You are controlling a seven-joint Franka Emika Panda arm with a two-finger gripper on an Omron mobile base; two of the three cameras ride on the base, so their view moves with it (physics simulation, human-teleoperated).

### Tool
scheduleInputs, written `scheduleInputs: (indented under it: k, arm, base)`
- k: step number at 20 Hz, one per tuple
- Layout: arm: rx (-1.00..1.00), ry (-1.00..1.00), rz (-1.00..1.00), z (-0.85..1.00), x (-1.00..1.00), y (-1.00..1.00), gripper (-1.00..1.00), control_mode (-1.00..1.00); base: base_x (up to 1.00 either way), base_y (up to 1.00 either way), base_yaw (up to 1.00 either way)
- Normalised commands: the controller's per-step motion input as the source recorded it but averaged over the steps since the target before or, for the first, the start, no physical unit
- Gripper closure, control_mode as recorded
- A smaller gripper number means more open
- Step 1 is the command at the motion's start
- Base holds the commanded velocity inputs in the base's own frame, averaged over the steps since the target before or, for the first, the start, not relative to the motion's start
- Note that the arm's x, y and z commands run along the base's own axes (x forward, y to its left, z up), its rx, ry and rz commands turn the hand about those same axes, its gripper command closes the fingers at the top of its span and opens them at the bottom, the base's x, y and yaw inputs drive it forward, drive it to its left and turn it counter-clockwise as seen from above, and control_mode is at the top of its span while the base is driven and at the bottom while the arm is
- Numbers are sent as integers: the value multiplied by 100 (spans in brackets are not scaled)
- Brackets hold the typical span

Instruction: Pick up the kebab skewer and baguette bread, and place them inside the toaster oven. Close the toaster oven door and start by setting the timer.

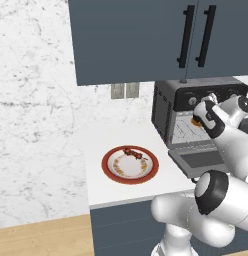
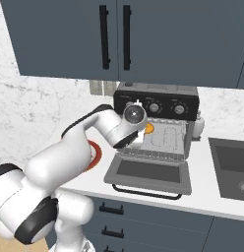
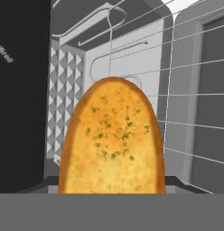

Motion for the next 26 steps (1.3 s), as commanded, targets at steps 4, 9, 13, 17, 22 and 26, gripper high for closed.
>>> scheduleInputs:
  k: [4,9,13,17,22,26]
  arm:
    - [0,0,-1,0,9,0,100,-100]
    - [0,0,-1,0,13,0,100,-100]
    - [0,1,0,0,11,0,100,-100]
    - [0,2,0,0,7,0,100,-100]
    - [0,2,0,0,12,0,100,-100]
    - [0,0,0,0,17,0,100,-100]
  base:
    - [0,0,0]
    - [0,0,0]
    - [0,0,0]
    - [0,0,0]
    - [0,0,0]
    - [0,0,0]
